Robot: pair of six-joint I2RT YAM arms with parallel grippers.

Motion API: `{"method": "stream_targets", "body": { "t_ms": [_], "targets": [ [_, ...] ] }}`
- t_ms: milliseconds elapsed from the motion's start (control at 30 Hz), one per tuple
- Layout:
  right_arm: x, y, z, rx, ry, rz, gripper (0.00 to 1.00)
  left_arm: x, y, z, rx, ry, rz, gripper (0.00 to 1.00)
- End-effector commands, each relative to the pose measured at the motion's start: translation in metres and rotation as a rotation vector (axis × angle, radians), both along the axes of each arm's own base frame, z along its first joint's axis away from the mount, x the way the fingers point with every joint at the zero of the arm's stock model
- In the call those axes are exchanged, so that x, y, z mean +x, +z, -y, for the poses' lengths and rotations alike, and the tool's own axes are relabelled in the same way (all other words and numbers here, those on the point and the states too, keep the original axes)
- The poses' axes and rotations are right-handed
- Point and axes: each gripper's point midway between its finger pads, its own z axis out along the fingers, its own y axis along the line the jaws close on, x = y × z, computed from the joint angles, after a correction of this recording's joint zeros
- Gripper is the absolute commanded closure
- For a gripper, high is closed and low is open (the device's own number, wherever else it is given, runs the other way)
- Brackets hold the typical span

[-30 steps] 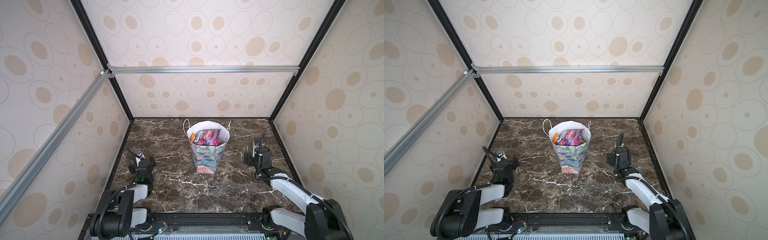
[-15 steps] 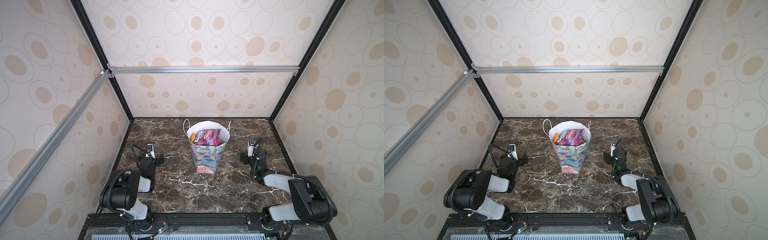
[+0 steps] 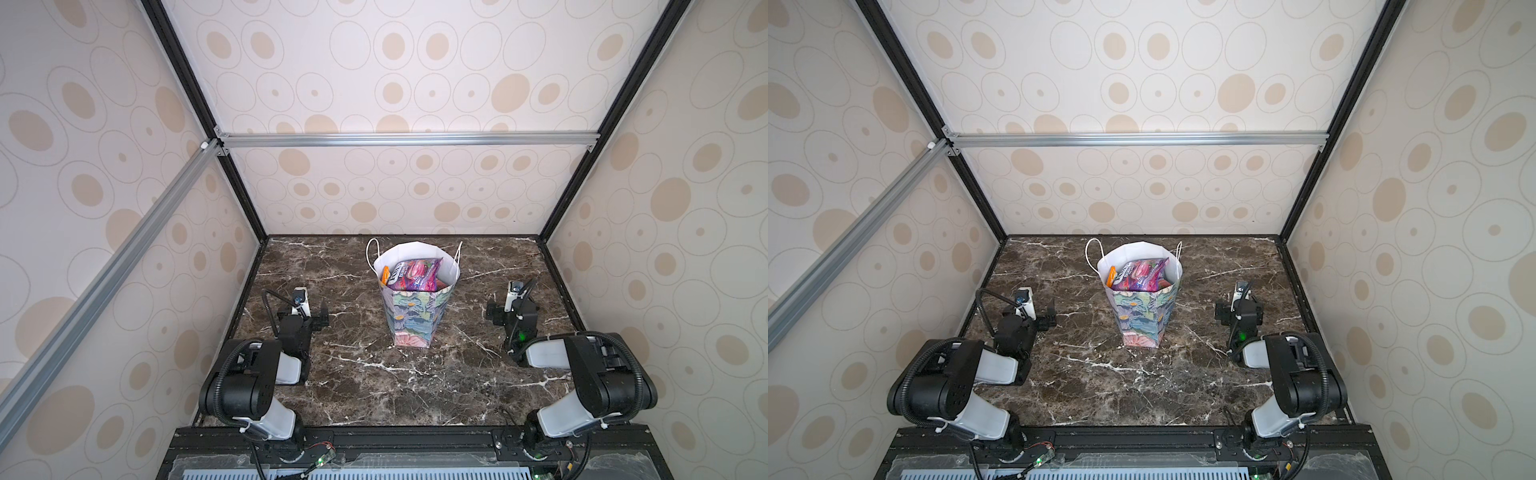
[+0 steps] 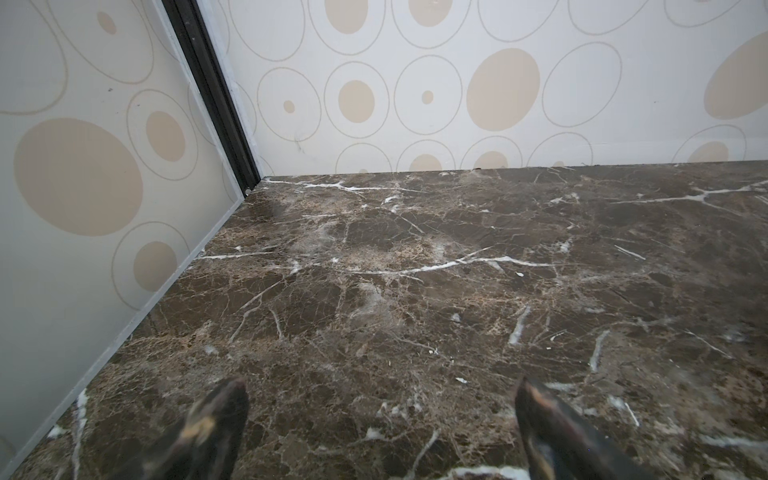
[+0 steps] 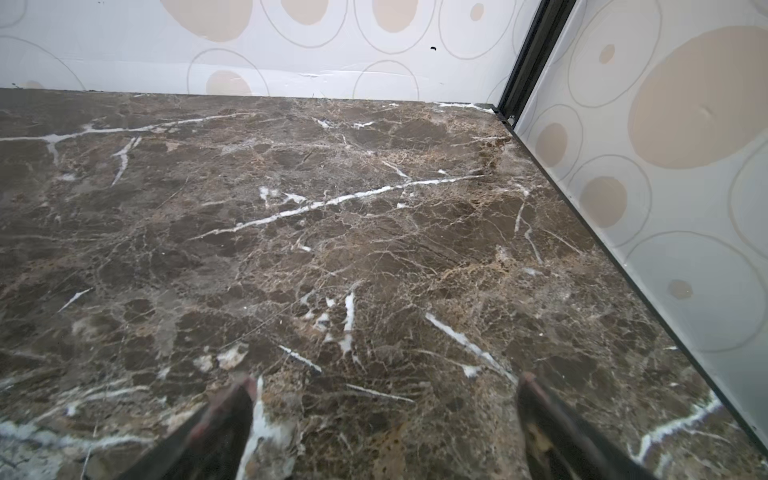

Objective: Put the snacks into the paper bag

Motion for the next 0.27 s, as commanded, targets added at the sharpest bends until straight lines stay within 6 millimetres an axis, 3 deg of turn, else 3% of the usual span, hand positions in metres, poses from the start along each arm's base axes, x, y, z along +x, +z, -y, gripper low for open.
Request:
{"method": "stream_targets", "body": {
  "t_ms": [0, 233],
  "targets": [
    [0.0034, 0.0085, 0.0016, 0.003, -0.014, 0.021, 0.00, 0.0071, 0.0153, 0.0003, 0.018, -0.009, 0.052, 0.00],
    [0.0030, 0.0082, 0.0017, 0.004, -0.014, 0.020, 0.00, 0.0072, 0.0162, 0.0004, 0.018, -0.009, 0.055, 0.00]
  ]
}}
